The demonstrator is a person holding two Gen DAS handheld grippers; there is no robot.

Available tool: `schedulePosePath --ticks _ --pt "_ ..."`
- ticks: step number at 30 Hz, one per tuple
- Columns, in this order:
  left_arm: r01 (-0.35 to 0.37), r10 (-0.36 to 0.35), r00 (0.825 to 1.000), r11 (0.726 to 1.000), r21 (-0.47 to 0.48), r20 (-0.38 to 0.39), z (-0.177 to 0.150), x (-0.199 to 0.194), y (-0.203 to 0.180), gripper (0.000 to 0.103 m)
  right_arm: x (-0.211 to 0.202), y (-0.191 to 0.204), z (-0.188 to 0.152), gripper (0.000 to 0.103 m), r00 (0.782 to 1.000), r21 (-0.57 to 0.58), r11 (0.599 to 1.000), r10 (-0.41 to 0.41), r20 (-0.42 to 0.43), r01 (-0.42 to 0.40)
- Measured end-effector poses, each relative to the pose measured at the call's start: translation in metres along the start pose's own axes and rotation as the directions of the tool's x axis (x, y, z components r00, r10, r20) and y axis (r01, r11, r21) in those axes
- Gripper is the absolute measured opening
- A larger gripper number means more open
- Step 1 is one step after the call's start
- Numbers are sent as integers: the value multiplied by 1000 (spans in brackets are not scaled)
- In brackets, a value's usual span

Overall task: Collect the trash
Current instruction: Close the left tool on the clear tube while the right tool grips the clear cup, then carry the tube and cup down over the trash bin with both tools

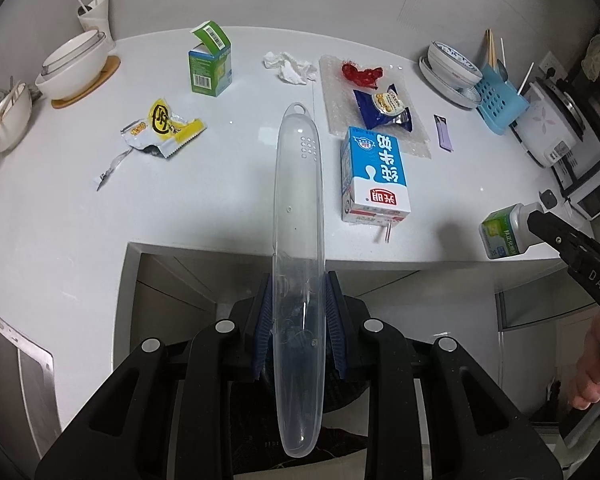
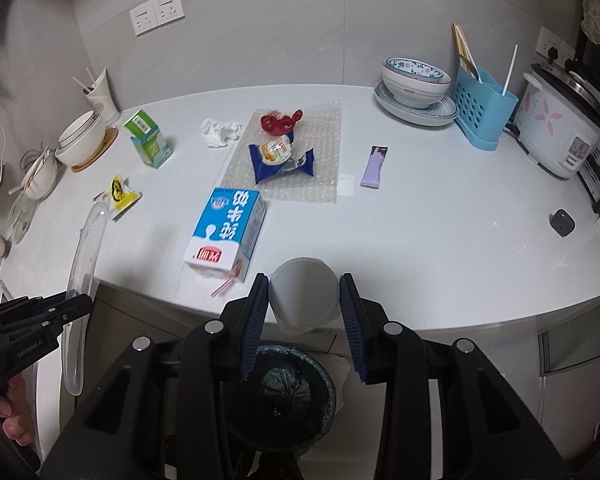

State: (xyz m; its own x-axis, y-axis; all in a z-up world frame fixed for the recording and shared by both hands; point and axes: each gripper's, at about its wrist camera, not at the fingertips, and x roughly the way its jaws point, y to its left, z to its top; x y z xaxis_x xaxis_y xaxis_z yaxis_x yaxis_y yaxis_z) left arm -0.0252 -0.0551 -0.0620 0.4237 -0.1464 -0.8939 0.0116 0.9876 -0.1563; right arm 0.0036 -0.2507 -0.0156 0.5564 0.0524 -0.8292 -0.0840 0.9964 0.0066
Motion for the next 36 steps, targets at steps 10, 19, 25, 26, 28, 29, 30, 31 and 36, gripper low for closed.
schedulePosePath --ticks 10,19,25,26,28,29,30,31,36 --pt "15 -15 1000 999 32 0 -26 3 -10 25 -3 3 -28 35 1000 -29 999 16 -17 -16" --pt "19 -17 999 999 48 -35 -47 20 -16 25 6 1 -57 35 998 -28 999 28 -55 -30" --pt "28 -25 997 999 37 -70 -64 37 -17 25 16 4 -74 35 997 -35 999 33 -74 -36" --pt "29 -26 997 999 35 -72 -66 39 -17 25 18 4 -78 35 997 -35 999 35 -73 -37" --pt "32 -29 996 999 36 -82 -70 45 -17 25 22 5 -84 35 997 -35 999 37 -72 -40" --pt "33 -29 996 999 35 -85 -72 48 -17 25 24 5 -87 35 997 -36 999 35 -75 -38" --pt "33 -30 996 999 36 -87 -75 51 -17 25 27 5 -90 35 996 -33 999 36 -78 -39" --pt "27 -24 996 999 38 -90 -76 53 -17 25 28 4 -92 35 996 -32 999 42 -78 -44" --pt "18 -14 994 999 39 -106 -86 68 -18 25 43 4 -109 35 994 -22 998 51 -95 -54"
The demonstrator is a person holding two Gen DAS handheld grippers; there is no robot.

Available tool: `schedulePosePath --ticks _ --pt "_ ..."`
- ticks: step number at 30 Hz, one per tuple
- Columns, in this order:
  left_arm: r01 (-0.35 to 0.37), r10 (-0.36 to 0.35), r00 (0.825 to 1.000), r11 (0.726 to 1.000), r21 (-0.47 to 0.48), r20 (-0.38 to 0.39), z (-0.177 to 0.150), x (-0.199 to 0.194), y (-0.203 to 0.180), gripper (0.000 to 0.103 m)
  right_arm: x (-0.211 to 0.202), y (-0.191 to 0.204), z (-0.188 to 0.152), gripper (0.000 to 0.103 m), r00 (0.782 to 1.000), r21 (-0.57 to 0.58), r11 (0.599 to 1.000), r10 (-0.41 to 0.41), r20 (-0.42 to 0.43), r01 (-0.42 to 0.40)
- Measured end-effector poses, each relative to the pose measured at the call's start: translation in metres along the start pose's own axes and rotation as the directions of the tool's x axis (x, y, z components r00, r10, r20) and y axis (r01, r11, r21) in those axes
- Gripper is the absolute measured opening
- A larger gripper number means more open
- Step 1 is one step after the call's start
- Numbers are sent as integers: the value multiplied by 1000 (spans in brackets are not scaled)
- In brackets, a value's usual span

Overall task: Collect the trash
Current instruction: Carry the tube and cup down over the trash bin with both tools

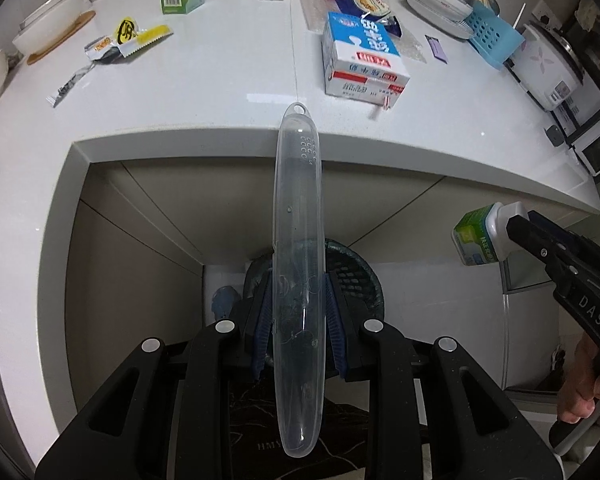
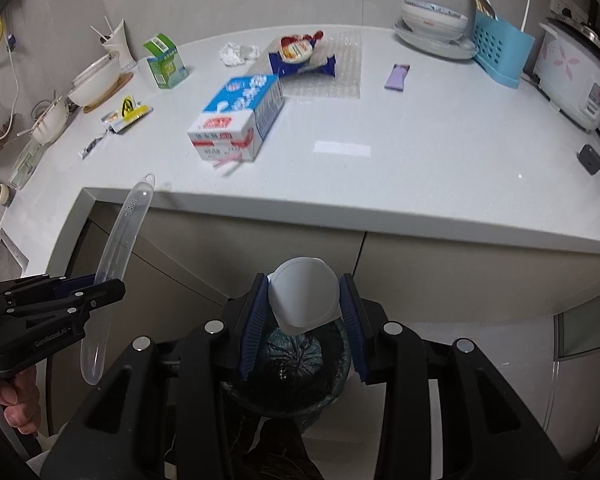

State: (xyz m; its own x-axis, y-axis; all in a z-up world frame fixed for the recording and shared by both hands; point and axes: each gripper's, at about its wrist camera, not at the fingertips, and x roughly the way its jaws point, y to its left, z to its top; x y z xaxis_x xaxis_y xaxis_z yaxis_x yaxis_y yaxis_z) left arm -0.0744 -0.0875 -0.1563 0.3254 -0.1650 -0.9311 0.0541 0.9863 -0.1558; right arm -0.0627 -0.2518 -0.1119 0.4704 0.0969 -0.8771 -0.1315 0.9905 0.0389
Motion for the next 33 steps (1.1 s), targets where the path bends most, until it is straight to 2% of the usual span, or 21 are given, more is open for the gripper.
schedulePosePath --ticks 4,9,17,26,33 --pt "2 -2 1000 1000 -3 14 -5 14 1 25 16 -2 -12 35 1000 11 1000 24 -18 -23" --pt "-9 9 1000 1000 14 23 -9 30 -1 25 34 -6 -24 35 999 2 1000 -4 -41 4" --pt "4 -4 1000 1000 19 -22 -18 59 -4 25 57 -12 -36 35 998 4 1000 -20 -58 20" --pt "-13 16 999 997 75 -46 -31 83 -14 25 70 -17 -45 35 999 28 999 -25 -48 26" --pt "-18 27 995 996 91 -94 -38 111 -22 25 77 -23 -56 35 998 62 998 -10 -56 13"
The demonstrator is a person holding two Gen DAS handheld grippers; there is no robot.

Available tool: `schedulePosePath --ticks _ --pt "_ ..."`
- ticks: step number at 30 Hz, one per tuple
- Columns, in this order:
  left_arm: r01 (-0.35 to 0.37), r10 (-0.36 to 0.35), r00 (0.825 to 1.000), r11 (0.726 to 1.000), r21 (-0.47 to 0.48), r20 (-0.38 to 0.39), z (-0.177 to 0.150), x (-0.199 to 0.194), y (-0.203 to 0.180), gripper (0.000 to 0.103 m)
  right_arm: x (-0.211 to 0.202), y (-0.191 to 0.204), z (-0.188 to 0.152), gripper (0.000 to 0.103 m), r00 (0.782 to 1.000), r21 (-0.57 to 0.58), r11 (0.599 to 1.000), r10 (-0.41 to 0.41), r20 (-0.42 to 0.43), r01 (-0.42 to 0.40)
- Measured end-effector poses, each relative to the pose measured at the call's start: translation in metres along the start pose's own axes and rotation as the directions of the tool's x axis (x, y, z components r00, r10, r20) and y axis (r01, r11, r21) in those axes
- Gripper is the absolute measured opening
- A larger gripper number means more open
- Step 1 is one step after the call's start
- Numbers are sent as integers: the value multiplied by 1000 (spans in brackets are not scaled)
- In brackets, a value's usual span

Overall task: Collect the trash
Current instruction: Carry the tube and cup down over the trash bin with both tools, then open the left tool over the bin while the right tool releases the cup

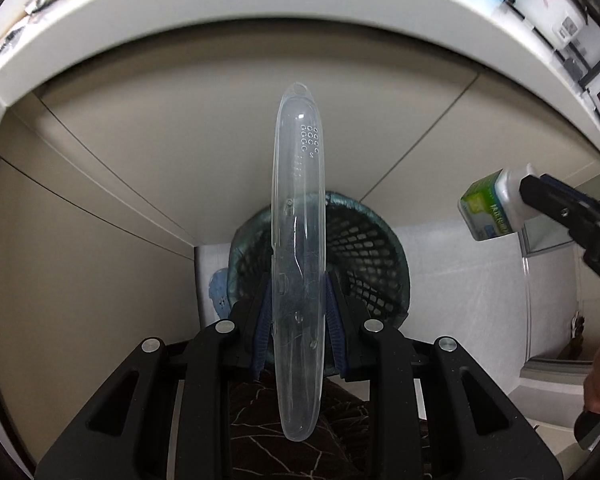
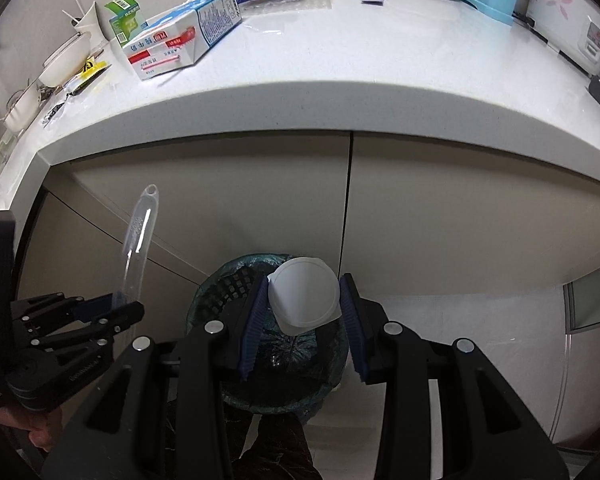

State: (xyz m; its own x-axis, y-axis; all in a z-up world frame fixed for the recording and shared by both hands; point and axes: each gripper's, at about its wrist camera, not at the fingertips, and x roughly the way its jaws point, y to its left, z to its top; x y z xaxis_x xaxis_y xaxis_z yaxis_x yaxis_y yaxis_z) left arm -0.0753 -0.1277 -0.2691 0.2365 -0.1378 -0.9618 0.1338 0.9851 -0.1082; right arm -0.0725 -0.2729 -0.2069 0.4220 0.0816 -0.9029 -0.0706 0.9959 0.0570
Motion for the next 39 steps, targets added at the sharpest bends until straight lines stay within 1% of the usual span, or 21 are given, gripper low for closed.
schedulePosePath --ticks 5,11,14,15,17,19,20,22,23,25,29,31,35,39 --pt "14 -13 1000 1000 18 -28 -5 14 -8 25 2 -4 -8 35 1000 7 1000 0 -15 0" --pt "33 -32 999 998 54 -33 0 22 -19 26 3 -10 -15 35 1000 20 1000 -5 -28 6" --pt "34 -33 999 998 59 -10 2 19 -20 38 3 -11 -17 35 1000 24 1000 -5 -31 6" --pt "27 -27 1000 998 56 -2 -3 16 -20 46 3 -11 -17 35 1000 25 1000 -4 -31 5" --pt "27 -27 1000 999 41 11 -4 12 -17 50 5 -9 -16 35 999 25 1000 0 -33 1" --pt "18 -18 1000 1000 22 22 -7 6 -13 60 7 -7 -14 35 999 21 1000 6 -35 -5" --pt "19 -19 999 1000 12 29 -8 4 -12 62 8 -6 -13 35 999 19 1000 9 -35 -8" --pt "7 -6 999 1000 -7 45 -8 -1 -6 72 10 -3 -12 35 999 11 1000 17 -37 -17" --pt "4 -3 998 1000 -17 56 -7 -4 0 74 11 -1 -11 35 999 8 1000 24 -39 -24" --pt "0 2 998 999 -35 65 -8 -8 9 82 15 6 -9 35 998 -8 999 36 -42 -36" --pt "-7 13 997 998 -69 82 -7 -14 23 90 25 19 -6 35 997 -34 998 58 -56 -60" --pt "-13 20 996 997 -81 91 -6 -17 29 95 29 25 -6 35 995 -50 996 71 -63 -74" --pt "-18 28 993 996 -93 114 -11 -23 38 97 37 37 -4 35 994 -82 993 83 -77 -89" --pt "-22 35 993 993 -113 112 -12 -27 49 97 42 49 -1 35 993 -119 988 89 -80 -98"
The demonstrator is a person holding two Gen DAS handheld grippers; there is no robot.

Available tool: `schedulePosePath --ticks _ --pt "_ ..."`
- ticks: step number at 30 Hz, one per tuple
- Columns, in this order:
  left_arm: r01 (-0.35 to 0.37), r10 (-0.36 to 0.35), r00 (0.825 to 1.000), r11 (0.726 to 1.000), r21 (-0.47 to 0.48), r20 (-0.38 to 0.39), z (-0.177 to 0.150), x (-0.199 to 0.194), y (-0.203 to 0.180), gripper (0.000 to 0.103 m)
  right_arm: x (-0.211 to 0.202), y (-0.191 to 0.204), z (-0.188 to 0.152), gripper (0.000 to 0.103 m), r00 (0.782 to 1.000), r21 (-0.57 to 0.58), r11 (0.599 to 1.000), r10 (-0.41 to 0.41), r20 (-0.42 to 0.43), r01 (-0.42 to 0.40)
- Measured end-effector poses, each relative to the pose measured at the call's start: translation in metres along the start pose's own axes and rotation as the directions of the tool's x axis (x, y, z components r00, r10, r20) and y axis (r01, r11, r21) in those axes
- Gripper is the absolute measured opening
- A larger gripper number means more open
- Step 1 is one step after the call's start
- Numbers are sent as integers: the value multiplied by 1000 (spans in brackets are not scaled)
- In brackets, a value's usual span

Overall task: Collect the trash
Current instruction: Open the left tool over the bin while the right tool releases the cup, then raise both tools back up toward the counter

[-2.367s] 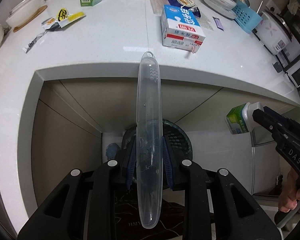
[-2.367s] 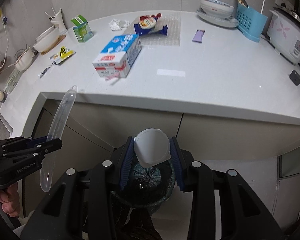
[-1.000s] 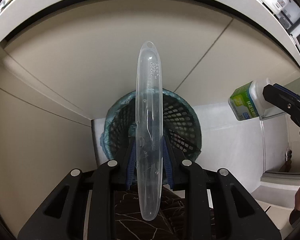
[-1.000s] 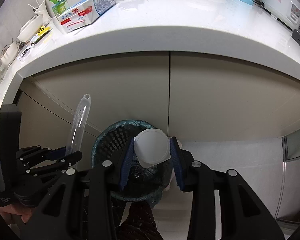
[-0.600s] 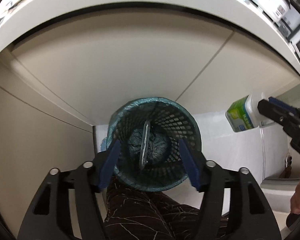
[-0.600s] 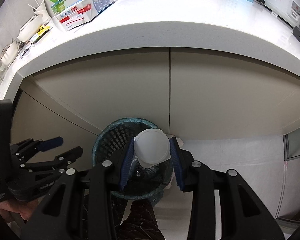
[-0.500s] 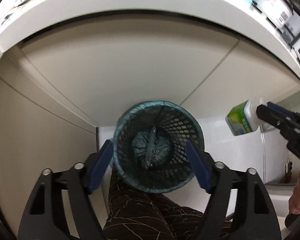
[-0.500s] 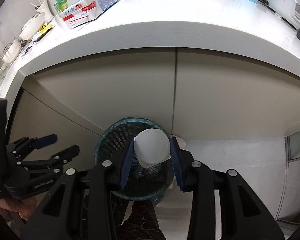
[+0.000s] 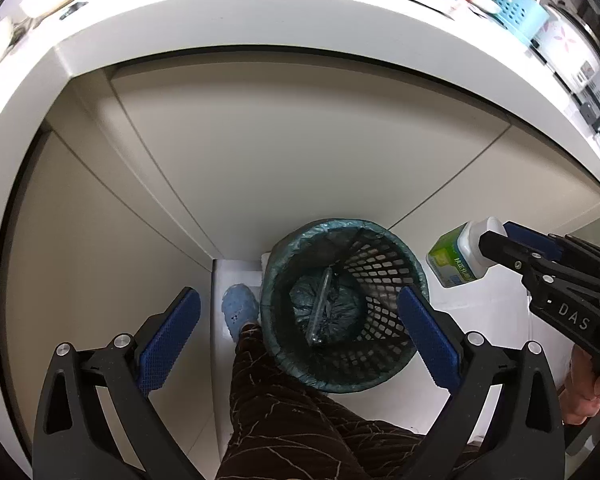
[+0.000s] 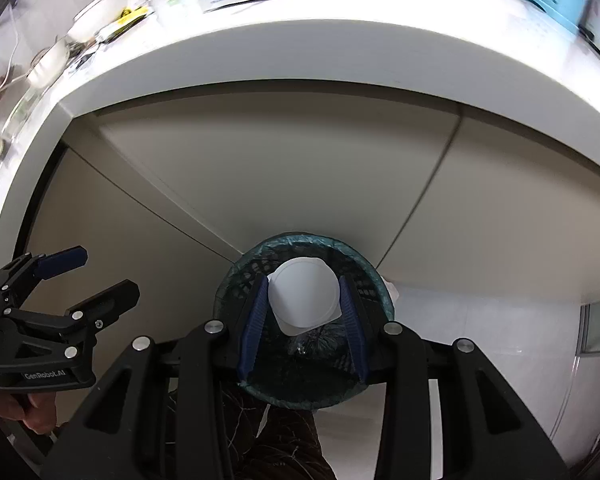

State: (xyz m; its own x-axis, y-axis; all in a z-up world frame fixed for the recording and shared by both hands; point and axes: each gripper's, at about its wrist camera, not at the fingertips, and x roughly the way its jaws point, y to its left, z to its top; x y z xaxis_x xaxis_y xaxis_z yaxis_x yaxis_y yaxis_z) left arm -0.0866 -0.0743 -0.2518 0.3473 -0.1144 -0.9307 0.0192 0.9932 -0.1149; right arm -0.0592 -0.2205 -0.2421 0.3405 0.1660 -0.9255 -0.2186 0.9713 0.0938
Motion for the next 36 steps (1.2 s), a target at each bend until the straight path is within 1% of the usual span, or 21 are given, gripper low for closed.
schedulePosePath --ticks 3,4,6,8,13,15,16,20,22,29,34,36 --pt "-9 9 1000 1000 -8 -4 0 2 4 97 2 5 2 36 1000 -16 1000 1 -12 -2" --pt "-9 9 1000 1000 -11 -5 -2 3 4 97 2 6 2 39 1000 -16 1000 2 -15 -2" --pt "-9 9 1000 1000 -17 -8 -1 4 6 97 3 9 4 62 1000 -20 1000 -6 -15 5" --pt "-7 6 1000 1000 -18 -11 -1 4 7 97 0 9 5 66 1000 -20 1000 -23 0 23" --pt "-17 17 1000 1000 -10 -4 3 -1 7 97 -11 3 9 82 998 0 998 -60 18 60" --pt "-10 11 1000 1000 -19 10 5 -10 8 97 -20 0 11 92 996 10 996 -87 34 86" --pt "-8 8 1000 1000 -20 18 6 -14 9 97 -24 -1 14 94 994 14 995 -97 44 97" --pt "-13 14 999 1000 -16 51 14 -35 10 97 -42 -7 19 95 987 24 990 -140 79 138" --pt "-12 14 998 1000 -26 66 19 -46 11 97 -51 -12 22 95 985 35 989 -147 91 145" --pt "-22 26 994 999 -42 102 36 -81 17 97 -83 -22 40 95 982 73 987 -154 112 146" --pt "-26 32 995 997 -68 95 52 -98 25 97 -106 -24 57 95 979 100 985 -156 131 143" --pt "-6 16 995 995 -97 98 60 -104 31 97 -112 -24 65 95 978 109 984 -155 136 141"
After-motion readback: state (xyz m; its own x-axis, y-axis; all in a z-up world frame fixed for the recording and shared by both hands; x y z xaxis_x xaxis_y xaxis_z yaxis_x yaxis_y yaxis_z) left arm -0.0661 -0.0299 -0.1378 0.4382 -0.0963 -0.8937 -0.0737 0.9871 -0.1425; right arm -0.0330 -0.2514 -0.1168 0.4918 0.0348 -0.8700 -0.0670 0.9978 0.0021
